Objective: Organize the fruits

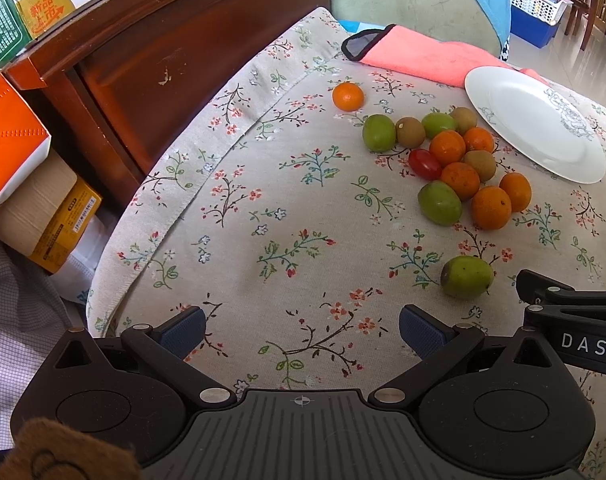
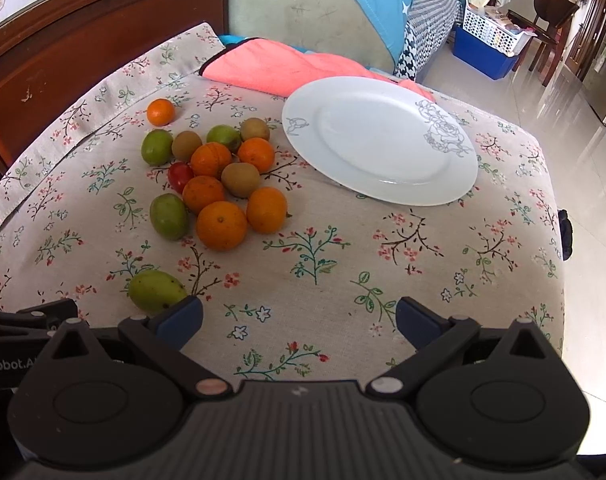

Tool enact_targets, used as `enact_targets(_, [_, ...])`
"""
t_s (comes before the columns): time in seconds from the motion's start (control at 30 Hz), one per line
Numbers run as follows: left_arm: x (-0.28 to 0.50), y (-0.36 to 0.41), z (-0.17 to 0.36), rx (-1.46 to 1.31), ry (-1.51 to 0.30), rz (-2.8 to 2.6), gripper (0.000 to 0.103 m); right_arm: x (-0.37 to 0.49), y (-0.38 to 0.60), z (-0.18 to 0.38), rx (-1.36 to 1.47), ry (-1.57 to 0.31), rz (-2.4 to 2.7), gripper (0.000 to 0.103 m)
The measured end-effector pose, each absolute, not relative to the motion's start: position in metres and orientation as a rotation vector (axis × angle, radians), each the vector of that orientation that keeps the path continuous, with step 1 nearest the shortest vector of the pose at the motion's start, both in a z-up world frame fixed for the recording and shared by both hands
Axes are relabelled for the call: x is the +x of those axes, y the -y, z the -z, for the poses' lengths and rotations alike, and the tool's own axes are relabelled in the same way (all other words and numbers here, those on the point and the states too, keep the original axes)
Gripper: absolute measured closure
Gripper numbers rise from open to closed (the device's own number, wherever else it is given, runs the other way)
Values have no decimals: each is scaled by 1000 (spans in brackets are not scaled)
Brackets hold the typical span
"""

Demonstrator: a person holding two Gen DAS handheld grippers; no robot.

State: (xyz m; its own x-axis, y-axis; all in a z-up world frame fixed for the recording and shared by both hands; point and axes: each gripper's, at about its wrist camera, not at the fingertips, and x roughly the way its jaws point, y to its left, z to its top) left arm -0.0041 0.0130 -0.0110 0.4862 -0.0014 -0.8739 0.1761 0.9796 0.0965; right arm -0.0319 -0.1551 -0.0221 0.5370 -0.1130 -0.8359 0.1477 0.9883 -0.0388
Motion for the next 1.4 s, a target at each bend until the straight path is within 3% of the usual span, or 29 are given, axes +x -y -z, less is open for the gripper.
enact_targets(0.73, [-6, -16, 10, 129, -1049, 144, 0, -42, 179, 19, 49, -982, 165, 1])
enact_targets(1.23, [-19, 18, 10, 123, -960, 320, 0, -25, 236, 2, 245, -970, -45, 1])
enact_targets(1.33, [-15, 21, 12, 90, -951, 323, 0, -19, 234, 3, 201, -956, -79, 10])
enact_targets(1.4, [-15, 22, 13, 72, -946, 322, 2, -15, 232, 6, 203, -945, -109, 23])
